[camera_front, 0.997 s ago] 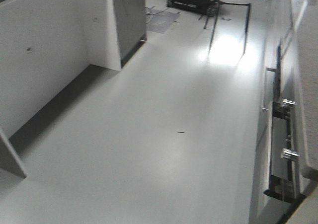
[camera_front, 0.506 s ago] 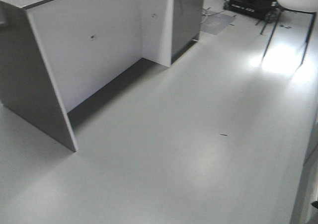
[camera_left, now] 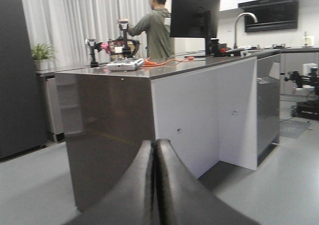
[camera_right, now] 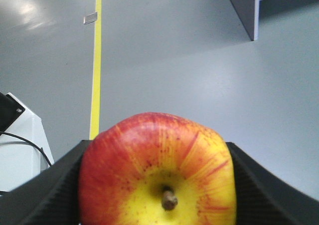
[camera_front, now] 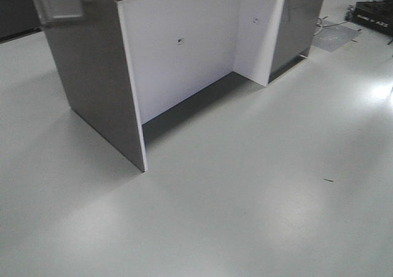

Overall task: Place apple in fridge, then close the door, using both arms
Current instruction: 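Drive the base around the counter island toward the open fridge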

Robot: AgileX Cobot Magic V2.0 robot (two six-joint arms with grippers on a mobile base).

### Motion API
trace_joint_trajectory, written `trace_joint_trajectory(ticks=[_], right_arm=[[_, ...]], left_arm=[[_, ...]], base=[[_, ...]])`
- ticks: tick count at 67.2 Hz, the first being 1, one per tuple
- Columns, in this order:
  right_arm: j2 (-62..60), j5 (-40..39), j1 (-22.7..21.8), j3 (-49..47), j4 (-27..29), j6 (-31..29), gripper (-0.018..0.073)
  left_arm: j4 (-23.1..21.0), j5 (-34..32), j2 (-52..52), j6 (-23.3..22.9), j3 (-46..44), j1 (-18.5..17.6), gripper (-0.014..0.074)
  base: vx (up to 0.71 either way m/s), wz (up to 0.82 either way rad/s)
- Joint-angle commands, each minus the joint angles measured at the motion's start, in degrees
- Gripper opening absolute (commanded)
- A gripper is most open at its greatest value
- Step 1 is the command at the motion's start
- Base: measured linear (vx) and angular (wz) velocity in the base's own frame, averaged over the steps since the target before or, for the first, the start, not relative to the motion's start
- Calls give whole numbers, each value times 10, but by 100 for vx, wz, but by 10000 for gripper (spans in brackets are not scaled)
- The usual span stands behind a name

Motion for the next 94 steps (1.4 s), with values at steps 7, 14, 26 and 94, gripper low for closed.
trace_joint_trajectory(ticks=[7, 14, 26, 94], right_arm=[[7, 7, 0, -13, 30, -4, 388], [7, 7, 0, -13, 30, -4, 388], [7, 7, 0, -13, 30, -4, 388], [7, 7, 0, -13, 30, -4, 388]], left_arm=[[-4, -38, -9, -2, 7, -1, -6], [-4, -38, -9, -2, 7, -1, -6], [-4, -38, -9, -2, 7, -1, -6], [-4, -38, -9, -2, 7, -1, -6]], base=[[-4, 27], [-3, 26], [-2, 24], [2, 26]])
